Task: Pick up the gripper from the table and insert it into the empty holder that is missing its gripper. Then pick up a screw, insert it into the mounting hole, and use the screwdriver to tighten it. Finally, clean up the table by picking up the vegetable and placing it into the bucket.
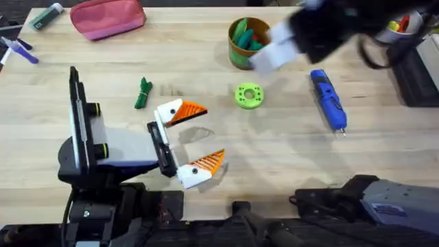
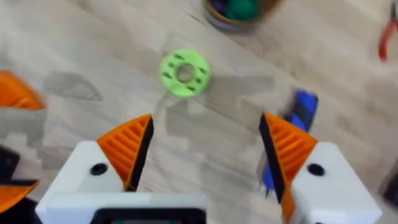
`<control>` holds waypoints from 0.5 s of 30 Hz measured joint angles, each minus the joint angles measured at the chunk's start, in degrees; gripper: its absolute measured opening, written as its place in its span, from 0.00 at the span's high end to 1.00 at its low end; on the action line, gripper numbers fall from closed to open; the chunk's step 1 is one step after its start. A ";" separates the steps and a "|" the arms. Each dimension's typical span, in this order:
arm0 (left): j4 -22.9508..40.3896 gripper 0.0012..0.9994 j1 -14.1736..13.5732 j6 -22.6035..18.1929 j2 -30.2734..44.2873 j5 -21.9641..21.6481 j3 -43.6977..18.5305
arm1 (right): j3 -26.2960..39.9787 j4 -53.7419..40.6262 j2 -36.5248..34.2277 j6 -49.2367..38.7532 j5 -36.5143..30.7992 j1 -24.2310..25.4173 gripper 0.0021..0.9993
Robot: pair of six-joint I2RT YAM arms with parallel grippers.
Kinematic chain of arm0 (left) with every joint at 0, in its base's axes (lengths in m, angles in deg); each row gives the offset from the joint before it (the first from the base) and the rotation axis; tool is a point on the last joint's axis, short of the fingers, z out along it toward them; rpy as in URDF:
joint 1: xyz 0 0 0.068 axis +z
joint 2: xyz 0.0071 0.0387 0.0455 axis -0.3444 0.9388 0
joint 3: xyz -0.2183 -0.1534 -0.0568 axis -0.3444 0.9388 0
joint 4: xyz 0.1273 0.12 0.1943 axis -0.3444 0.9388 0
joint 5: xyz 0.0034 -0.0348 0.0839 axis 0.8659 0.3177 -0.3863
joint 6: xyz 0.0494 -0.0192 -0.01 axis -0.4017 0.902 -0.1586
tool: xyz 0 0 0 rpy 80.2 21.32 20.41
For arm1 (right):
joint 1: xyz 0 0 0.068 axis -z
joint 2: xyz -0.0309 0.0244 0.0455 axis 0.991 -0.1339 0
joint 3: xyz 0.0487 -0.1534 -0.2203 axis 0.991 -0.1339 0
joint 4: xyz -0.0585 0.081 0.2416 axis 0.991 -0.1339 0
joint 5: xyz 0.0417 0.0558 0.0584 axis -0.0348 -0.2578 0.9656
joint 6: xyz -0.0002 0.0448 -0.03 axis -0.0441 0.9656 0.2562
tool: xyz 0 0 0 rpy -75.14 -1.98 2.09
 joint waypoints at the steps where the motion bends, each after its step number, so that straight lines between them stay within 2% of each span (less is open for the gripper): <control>1: 0.00 0.01 0.00 0.00 0.00 0.01 0.00 | -1.96 -0.21 1.63 1.63 -0.01 2.81 0.01; 7: 0.00 0.01 0.00 0.00 0.00 0.01 0.00 | -10.28 -0.63 7.60 6.85 -0.01 16.71 0.01; 12: 0.00 0.01 0.00 0.00 0.00 -0.01 0.00 | -14.62 0.52 8.60 8.13 -0.01 23.36 0.01; 13: 0.00 0.01 0.00 0.00 0.00 -0.01 0.00 | -17.63 1.56 8.57 8.40 -0.01 26.20 0.01; 15: -0.02 0.01 0.00 0.00 0.00 -0.01 0.00 | -19.09 1.65 8.47 8.40 -0.01 27.55 0.01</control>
